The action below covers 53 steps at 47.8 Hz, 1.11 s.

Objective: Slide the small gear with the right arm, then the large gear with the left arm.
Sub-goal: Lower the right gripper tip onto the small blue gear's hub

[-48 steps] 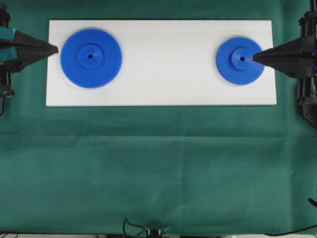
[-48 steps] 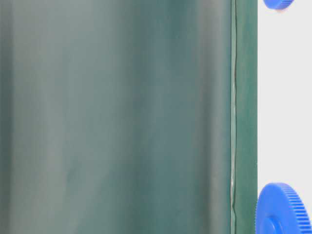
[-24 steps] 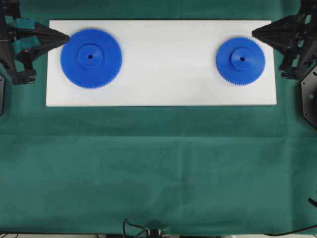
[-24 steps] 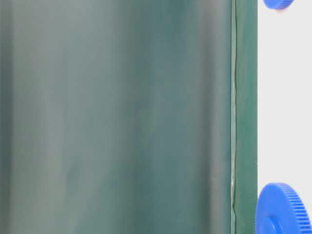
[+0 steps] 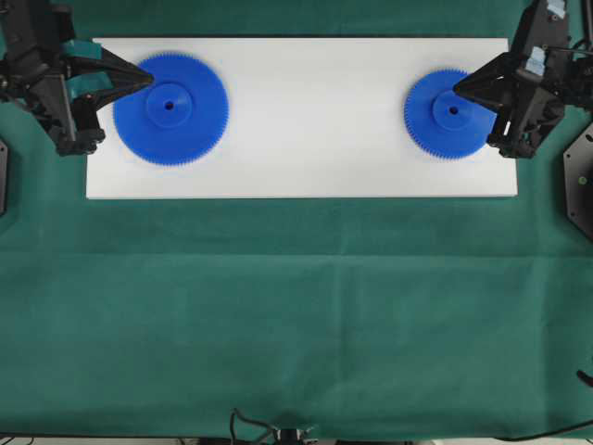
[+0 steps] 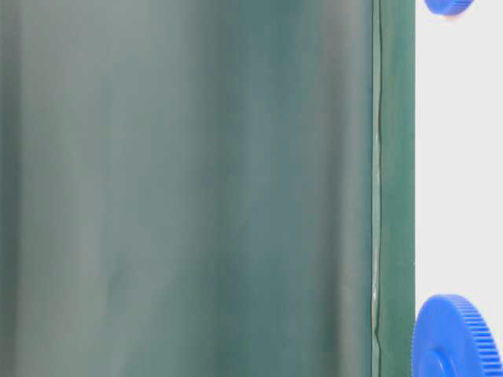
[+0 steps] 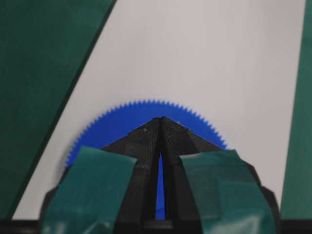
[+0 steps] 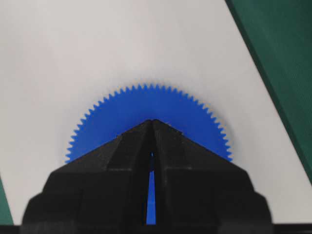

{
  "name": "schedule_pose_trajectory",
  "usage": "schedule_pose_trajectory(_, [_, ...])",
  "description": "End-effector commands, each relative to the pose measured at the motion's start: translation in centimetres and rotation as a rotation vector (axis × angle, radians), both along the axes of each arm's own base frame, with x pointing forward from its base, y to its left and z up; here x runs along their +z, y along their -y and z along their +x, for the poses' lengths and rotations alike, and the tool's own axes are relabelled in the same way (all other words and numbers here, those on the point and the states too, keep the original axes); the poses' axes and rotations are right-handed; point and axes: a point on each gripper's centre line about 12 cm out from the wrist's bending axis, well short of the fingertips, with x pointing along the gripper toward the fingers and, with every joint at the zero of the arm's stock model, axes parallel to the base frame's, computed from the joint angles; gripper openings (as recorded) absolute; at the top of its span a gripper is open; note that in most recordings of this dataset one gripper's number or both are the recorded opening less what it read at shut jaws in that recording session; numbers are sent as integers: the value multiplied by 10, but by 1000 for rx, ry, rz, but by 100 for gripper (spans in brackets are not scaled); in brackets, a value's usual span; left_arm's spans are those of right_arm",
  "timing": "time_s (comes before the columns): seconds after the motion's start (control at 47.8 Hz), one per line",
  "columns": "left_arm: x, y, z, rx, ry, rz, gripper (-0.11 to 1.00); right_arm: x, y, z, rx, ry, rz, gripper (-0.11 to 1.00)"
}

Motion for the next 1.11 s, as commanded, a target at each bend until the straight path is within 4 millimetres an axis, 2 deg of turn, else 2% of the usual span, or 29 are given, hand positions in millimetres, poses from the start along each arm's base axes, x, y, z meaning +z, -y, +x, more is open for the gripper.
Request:
schedule_pose_trajectory(0.0, [6, -5, 5, 15, 9, 1, 0, 5, 2, 4, -5, 17, -4, 52])
schedule_pose_trajectory(0.293, [4, -6, 6, 17, 4, -2, 0, -2, 2, 3, -6, -9, 7, 52])
schedule_pose_trajectory(0.628, [6, -6, 5, 16, 9, 1, 0, -20, 3, 6, -5, -88, 37, 53])
schedule_pose_trajectory(1.088, [6, -6, 5, 18, 9, 1, 0, -29, 3, 7, -6, -118, 49, 53])
